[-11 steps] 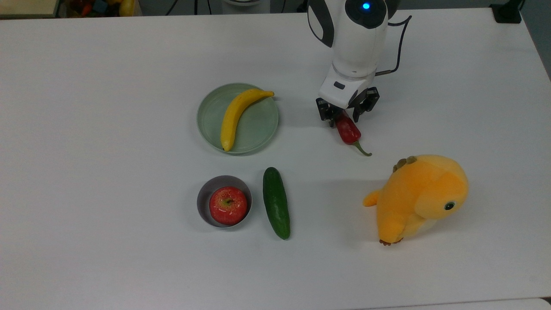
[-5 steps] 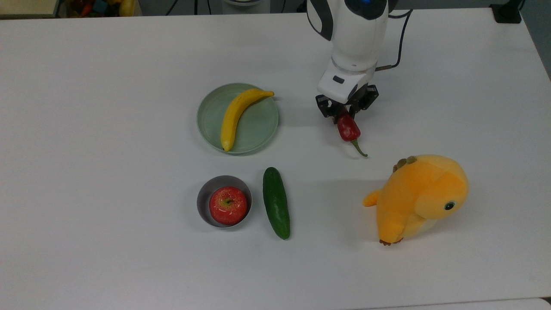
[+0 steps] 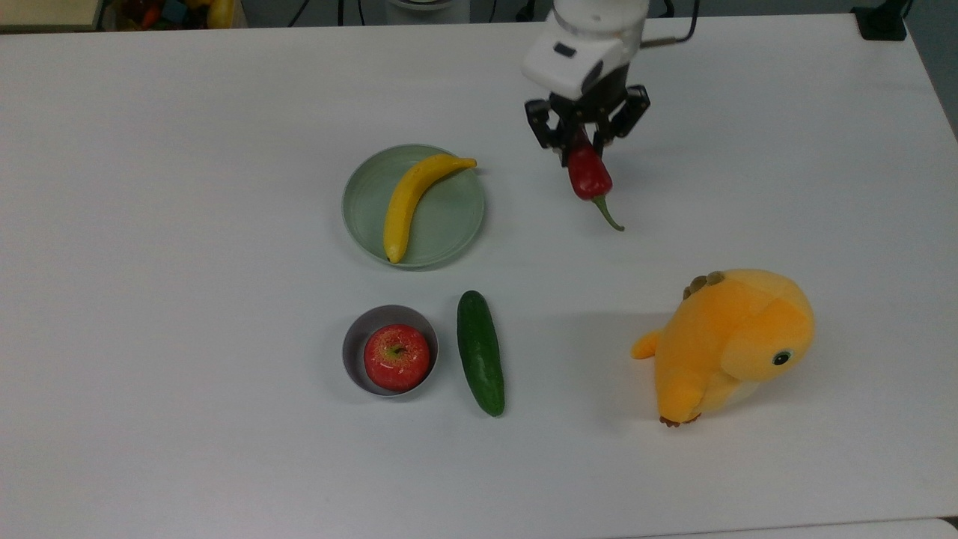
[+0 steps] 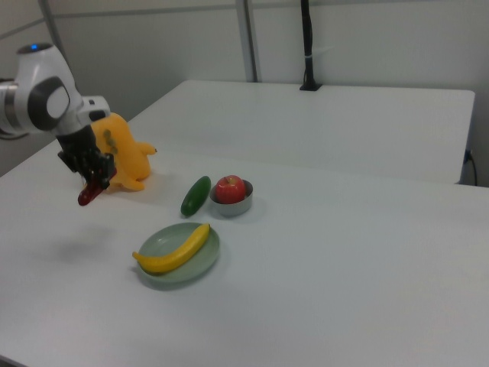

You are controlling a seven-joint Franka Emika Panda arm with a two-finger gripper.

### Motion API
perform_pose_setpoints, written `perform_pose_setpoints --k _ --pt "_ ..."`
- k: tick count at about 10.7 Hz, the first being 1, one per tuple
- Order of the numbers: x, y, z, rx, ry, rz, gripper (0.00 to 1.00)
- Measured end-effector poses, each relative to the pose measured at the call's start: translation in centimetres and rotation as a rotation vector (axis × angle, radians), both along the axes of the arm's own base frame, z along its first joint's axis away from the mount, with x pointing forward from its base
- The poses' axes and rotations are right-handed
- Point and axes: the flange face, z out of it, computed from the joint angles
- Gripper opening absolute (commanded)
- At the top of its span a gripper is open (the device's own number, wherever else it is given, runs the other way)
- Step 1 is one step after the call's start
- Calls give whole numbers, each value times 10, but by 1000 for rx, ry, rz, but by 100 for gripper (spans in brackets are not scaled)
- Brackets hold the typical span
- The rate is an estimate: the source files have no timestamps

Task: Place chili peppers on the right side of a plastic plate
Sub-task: 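Carry the chili pepper past the plate to beside its rim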

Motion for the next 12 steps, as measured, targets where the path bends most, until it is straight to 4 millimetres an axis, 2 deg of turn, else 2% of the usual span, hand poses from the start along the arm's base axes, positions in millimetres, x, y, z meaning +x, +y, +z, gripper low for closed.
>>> perform_pose_setpoints --k 2,4,6,9,10,12 --pt "-7 -45 55 13 -18 -75 11" --pt "-5 -91 78 48 -28 -123 12" --pt "3 -148 84 72 -26 -132 12" --pt "11 -234 82 134 -42 -95 12" --pt "11 -259 81 135 -48 -85 12" --pt "9 -291 73 126 -38 -85 12"
